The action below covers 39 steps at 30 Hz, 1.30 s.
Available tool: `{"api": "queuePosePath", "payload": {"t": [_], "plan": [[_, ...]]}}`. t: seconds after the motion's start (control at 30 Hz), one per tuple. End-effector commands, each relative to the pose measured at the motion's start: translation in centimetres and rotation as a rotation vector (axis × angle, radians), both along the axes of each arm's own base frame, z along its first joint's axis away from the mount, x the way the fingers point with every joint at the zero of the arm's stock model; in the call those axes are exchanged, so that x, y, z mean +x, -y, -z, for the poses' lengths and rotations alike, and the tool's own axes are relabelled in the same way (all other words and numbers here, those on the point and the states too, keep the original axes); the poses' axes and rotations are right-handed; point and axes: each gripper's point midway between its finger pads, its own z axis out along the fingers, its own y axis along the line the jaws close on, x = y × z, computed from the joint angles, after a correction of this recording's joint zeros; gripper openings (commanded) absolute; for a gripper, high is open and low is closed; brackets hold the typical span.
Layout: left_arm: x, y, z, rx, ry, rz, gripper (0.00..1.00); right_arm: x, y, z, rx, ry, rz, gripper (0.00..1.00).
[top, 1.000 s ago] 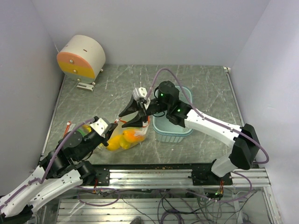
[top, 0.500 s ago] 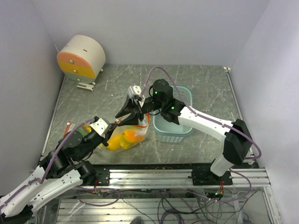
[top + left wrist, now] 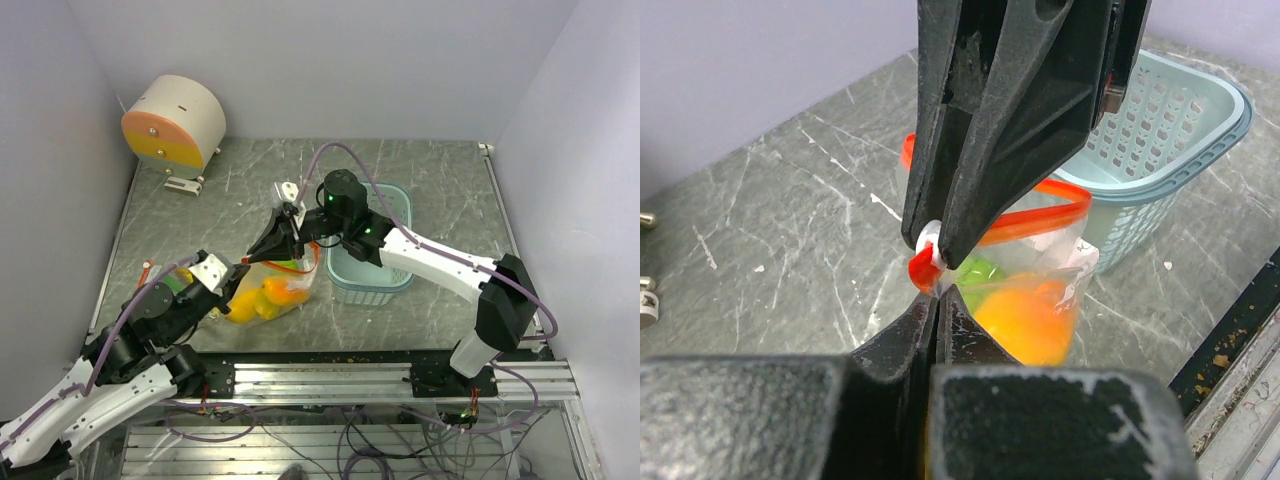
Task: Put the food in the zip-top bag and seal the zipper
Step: Zip the zipper food storage bag.
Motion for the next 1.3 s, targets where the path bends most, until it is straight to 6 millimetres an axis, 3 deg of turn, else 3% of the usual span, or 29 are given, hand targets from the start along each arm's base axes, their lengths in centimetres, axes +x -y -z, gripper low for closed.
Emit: {"api": "queuePosePath", "payload": {"t": [0.0,0.57,0.83,1.27], "plan": [[-0.3,-1.0,-3.0,-0.114,0.068,-0.022,0.07,2.3,0.2,1.6,-0.050,-0.004,0.116,0.00],[-0.2,-3.4,-3.9,-0.142,0.092,-0.116,0.07,8.7,5.6,5.3,-0.168,0.001,0.374,0.00],[0.5,-6.5,-5.6,-0.189,0.128,-0.266,0.07,10.8,8.8,6.7,-0.202,-0.026,0.432,0.00],[1.6,-9.7,-5.7,-0.184,0.118,-0.461,0.07,15.3,12.5,9.8,-0.301,-0.042,0.645,0.00]]}}
